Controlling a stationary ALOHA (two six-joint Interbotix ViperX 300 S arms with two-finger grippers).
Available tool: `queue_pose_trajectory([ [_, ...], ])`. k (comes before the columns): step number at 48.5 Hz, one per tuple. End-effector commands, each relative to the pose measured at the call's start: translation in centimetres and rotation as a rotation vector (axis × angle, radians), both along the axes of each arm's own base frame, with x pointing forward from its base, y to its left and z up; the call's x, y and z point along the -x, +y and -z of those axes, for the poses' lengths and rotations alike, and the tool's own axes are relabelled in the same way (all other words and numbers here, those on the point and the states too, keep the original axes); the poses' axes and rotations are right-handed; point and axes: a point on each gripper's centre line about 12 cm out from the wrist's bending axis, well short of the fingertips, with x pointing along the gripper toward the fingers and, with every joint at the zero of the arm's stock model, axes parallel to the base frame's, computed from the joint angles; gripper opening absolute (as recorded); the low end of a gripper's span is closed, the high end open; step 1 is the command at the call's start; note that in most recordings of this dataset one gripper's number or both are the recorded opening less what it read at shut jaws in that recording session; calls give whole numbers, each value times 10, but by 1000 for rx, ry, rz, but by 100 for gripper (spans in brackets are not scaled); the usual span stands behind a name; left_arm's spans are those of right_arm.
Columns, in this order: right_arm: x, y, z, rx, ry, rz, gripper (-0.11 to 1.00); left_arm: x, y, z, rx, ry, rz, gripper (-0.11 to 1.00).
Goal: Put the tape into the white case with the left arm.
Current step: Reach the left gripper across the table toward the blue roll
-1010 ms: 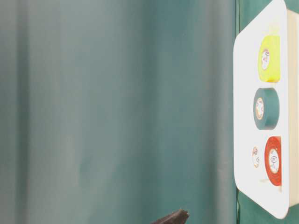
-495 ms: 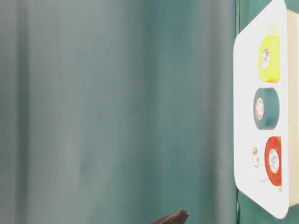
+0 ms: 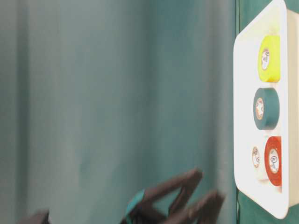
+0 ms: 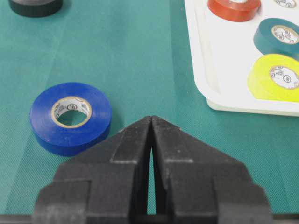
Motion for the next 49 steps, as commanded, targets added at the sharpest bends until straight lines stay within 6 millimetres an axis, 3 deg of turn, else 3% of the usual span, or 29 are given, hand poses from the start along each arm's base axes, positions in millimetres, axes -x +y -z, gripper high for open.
queue_pose_trajectory([
  [1, -2, 0, -4, 3, -14, 0, -9, -24, -5, -9, 3, -24, 10, 96],
  [36, -2, 0, -4, 0, -12, 1, -9, -142, -39, 8, -4, 97, 64, 96],
  [49, -2, 0, -4, 3, -15, 0, -9, -177, -44, 14, -10, 133, 70, 96],
])
